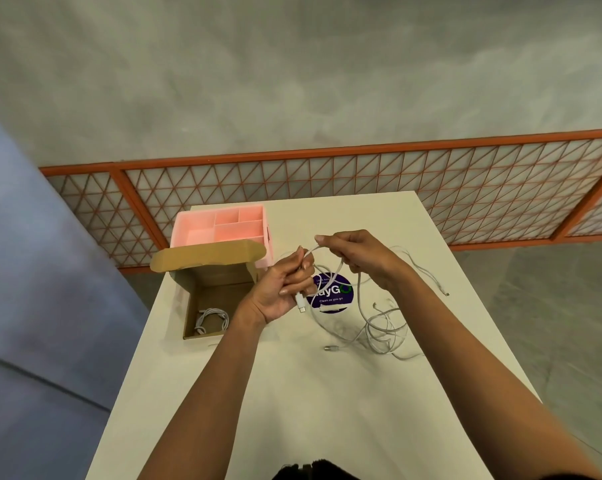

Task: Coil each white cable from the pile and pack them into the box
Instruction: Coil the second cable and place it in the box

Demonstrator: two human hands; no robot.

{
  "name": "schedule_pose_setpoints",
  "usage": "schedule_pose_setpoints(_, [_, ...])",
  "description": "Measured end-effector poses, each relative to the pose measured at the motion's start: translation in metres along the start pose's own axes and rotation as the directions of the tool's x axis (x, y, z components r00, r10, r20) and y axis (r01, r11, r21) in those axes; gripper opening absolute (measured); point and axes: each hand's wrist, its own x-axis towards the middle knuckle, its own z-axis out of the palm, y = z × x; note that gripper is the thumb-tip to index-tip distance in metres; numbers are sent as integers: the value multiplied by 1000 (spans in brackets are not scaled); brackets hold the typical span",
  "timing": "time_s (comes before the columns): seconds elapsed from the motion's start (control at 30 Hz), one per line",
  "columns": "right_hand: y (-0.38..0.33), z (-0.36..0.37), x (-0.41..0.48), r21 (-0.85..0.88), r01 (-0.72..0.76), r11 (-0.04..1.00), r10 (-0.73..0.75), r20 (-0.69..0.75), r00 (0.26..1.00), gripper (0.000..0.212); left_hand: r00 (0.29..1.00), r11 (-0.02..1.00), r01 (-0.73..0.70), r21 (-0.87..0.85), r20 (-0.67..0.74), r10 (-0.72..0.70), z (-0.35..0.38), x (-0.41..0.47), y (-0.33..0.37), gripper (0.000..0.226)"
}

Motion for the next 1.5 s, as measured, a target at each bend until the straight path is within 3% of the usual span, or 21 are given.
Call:
schedule_pose_setpoints(0.17, [0,6,0,17,-32,999,32,-32,999,35,998,996,-38,-85,-57,34,4,1,1,34])
schedule_pose_setpoints(0.33, [1,8,-3,80,-47,996,34,156,987,46,993,976,-105,-190,-79,91,8,3,3,38])
schedule_pose_setpoints(0.5, [5,14,-1,20,19,1000,-21,86,996,53,982,972,-158,-172,-132,137,6,5,4,34])
schedule_pose_setpoints(0.6, [12,7,2,84,89,993,-96,91,991,38,979,962,-194,-191,-104,177,2,2,8,19])
schedule_pose_setpoints(0.77, [37,-1,3,119,132,984,-133,-2,991,21,977,947,-204,-250,-111,181,6,-7,19,38])
schedule_pose_setpoints(0.83, [46,5,3,-23,112,993,-112,-6,994,26,975,953,-212,-216,-109,192,9,-5,22,44])
schedule_pose_setpoints(0.97, [50,19,-6,-410,82,908,-20,152,988,35,961,961,-263,-83,-114,253,7,-2,25,51])
schedule_pose_setpoints(1.2, [23,22,-11,-559,244,792,-45,345,937,39,929,950,-218,226,-251,273,2,8,24,44])
schedule_pose_setpoints(1.4, [-4,8,-13,-628,331,704,-92,381,920,37,934,928,-102,359,-287,214,-2,11,17,45])
schedule_pose_setpoints(1.5, [-13,2,-11,-636,339,694,-133,350,927,39,924,857,-27,514,-313,218,-7,12,8,45])
